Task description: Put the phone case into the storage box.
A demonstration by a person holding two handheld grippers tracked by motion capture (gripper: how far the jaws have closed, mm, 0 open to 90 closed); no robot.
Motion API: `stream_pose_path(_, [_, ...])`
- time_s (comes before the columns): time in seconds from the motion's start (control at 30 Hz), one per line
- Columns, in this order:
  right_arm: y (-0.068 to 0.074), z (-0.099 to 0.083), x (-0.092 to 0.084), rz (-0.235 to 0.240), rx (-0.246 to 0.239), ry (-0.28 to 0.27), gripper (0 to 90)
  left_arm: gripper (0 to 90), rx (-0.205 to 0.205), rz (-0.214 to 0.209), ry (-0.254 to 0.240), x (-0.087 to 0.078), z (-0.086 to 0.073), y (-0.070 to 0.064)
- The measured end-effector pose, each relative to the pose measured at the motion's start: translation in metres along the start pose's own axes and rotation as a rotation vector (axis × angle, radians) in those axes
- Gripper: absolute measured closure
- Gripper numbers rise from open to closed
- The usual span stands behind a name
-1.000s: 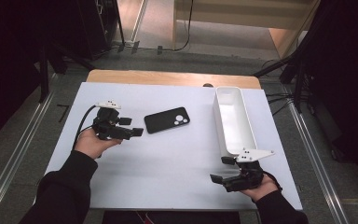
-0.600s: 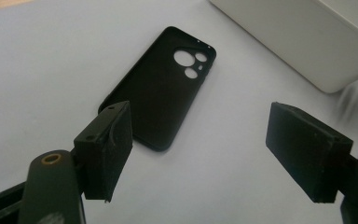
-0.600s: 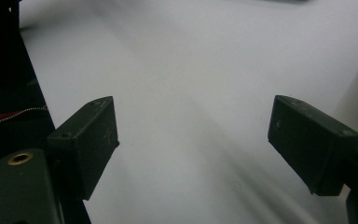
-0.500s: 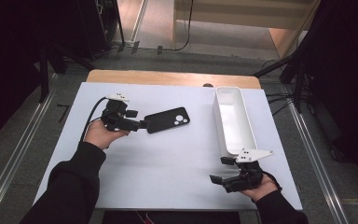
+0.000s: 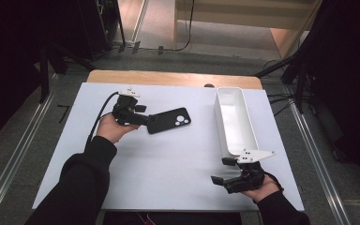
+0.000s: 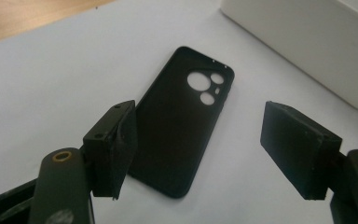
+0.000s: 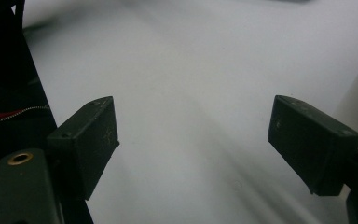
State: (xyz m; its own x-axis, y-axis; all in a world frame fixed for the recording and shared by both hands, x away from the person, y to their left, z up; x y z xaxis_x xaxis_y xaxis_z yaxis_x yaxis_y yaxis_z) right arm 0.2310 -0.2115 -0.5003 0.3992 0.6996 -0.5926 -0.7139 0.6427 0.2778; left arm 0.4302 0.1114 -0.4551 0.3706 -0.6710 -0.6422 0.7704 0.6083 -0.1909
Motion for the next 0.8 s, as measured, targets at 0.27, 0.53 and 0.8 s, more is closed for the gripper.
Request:
stream_pose_path(0.27, [0.000,0.000,0.001,0.000,-0.002,0.004,14.4,39.9,-0.051,0.007,0.033,0.015,-0.006,0.006])
stream_pose_path(0.53, [0.000,-0.001,0.001,0.003,-0.001,0.009,14.4,81.6,-0.029,0.013,0.059,0.023,-0.012,0.005])
stream_pose_path(0.8, [-0.001,-0.001,0.002,0.001,-0.002,0.011,14.4,89.1,-0.012,0.005,0.066,0.033,-0.022,0.003])
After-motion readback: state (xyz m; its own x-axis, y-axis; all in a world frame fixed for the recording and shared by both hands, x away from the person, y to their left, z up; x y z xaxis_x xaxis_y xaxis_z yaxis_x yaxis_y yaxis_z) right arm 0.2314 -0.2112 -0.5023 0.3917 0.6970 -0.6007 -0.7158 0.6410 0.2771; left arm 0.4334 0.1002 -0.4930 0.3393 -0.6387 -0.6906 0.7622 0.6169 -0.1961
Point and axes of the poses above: each handheld gripper's, and its own axes: x roughly forward along the jaws, z roughly out of its top, y roughly to its left, the point moved 4 cm from there along x, roughly forward along the jaws, and after that the axes turned 1 degree about x, right-handed, at the moved point
